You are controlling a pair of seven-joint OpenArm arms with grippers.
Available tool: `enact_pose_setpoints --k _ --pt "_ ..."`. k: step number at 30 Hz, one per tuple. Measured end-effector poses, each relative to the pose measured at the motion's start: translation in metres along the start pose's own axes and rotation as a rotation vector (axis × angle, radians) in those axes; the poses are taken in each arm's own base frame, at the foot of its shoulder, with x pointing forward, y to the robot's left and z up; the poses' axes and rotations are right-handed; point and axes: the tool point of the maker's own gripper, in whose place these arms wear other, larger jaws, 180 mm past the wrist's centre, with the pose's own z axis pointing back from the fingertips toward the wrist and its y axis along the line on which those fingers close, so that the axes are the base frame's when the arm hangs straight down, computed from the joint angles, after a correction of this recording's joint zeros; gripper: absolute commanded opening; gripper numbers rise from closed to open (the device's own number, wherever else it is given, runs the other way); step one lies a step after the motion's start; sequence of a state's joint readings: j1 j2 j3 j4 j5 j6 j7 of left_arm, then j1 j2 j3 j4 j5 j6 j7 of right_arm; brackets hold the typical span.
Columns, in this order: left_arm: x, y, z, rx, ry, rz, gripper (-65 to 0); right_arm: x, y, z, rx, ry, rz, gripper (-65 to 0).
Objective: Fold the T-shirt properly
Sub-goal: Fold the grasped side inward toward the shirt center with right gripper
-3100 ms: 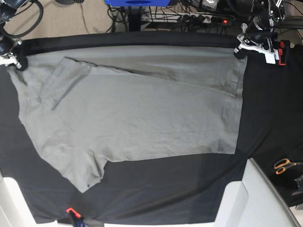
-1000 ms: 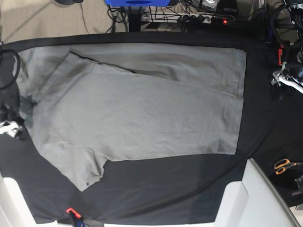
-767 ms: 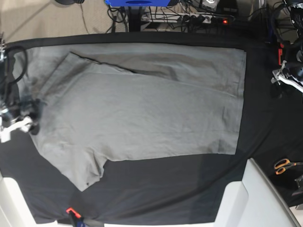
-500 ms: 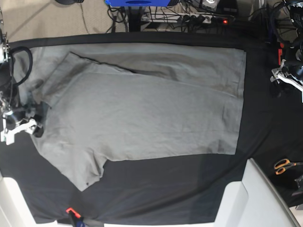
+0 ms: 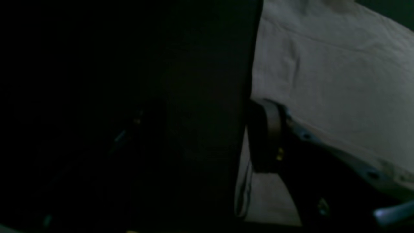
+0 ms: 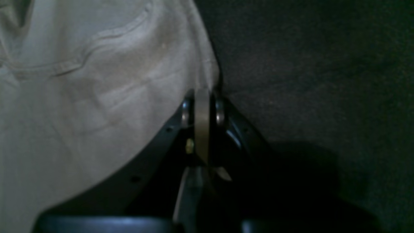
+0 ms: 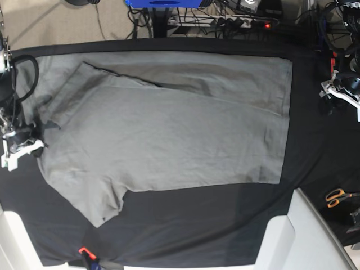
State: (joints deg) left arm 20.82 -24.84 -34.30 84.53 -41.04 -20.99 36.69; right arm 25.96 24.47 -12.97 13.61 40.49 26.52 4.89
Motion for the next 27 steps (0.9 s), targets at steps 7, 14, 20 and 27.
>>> enact_pose_setpoints --k 7,14,20,27 --pt "-0.002 -0.002 -0.001 -0.004 0.004 -0.001 -26.8 0.009 0.022 0.003 0.074 -0.037 0.049 -64.8" --pt "-0.001 -0.002 -0.001 -0.005 0.002 -0.001 -26.8 0.008 0.023 0.020 0.078 -0.027 0.048 -64.8" --pt "0.000 -0.002 -0.001 -0.004 0.002 -0.001 -26.8 0.013 0.017 0.046 0.081 -0.028 0.043 -64.8" --pt "-0.001 -0.002 -0.001 -0.004 0.003 -0.002 -26.8 0.008 0.021 0.073 0.094 -0.002 0.055 -64.8"
